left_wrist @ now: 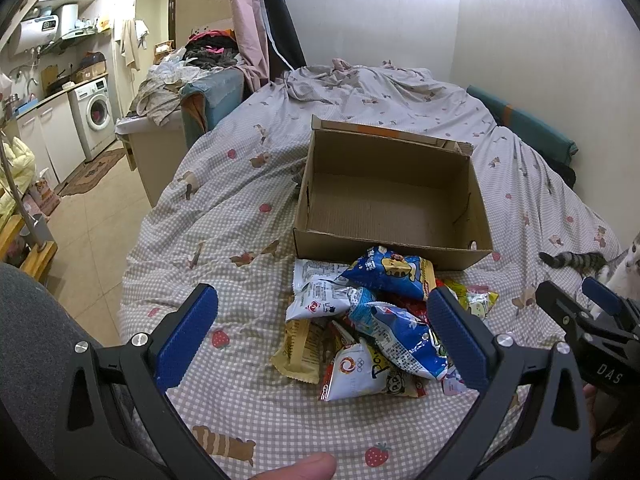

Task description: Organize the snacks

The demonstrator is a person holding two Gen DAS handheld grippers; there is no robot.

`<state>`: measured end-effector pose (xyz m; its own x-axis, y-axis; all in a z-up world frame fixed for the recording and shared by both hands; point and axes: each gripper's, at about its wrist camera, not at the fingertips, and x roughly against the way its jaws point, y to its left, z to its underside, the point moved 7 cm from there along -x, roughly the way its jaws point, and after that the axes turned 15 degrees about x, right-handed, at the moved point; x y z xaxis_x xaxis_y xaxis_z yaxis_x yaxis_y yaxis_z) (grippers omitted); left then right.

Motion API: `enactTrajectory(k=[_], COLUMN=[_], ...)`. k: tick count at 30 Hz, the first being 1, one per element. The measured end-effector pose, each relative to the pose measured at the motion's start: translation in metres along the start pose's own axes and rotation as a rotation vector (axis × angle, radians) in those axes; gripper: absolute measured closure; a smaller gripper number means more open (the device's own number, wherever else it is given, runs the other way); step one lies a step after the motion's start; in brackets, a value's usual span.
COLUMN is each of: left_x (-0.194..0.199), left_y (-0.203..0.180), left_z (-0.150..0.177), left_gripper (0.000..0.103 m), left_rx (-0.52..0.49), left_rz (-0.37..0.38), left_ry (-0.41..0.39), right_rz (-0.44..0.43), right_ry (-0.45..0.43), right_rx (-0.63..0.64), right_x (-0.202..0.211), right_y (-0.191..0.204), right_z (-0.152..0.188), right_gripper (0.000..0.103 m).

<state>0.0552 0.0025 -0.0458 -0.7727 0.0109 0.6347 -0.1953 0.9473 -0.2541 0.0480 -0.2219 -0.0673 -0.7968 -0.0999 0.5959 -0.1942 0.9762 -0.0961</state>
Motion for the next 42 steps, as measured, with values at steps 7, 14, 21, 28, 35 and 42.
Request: enactTrajectory(k=[7,14,21,28,35,42], left_x=[0.0002,0.0003,0.0004,0.0009,0.0012,0.0026], left_y=[0.0003,0.0005,0.0000,-0.0002,0.0000,-0.0003], left_z=[-0.0006,-0.0006,-0.0001,-0.0011,-0.0008,-0.0021], left_gripper=[0.000,0.000,0.000,0.000,0.000,0.000], left_rx=[0.001,0.002,0.001,0.000,0.000,0.002], left_rz=[0.000,0.001,0.000,0.000,-0.002,0.004], left_ry=[-0.001,0.000,-0.002,-0.004,-0.003,-0.001], right_rz=[0.000,-0.003,-0.004,-0.004,-0.005,-0.003], right_ry=[0.001,0.001,0.000,-0.001,-0.001,0.002], right_rx=[0.001,-0.005,-0.004,-0.004,-0.006,-0.006], right_x=[0.0006,0.0001,0.0001,0.0003,0.0004,0.0008], right_y=[-0.0003,-0.0004,-0.0007,-0.0008,-0.0008,-0.0010], right_z=[0.0000,-0.0002,0.0000,-0.0006,-0.0006,-0.0008], right_gripper=[0.000,0.000,0.000,0.000,0.000,0.000])
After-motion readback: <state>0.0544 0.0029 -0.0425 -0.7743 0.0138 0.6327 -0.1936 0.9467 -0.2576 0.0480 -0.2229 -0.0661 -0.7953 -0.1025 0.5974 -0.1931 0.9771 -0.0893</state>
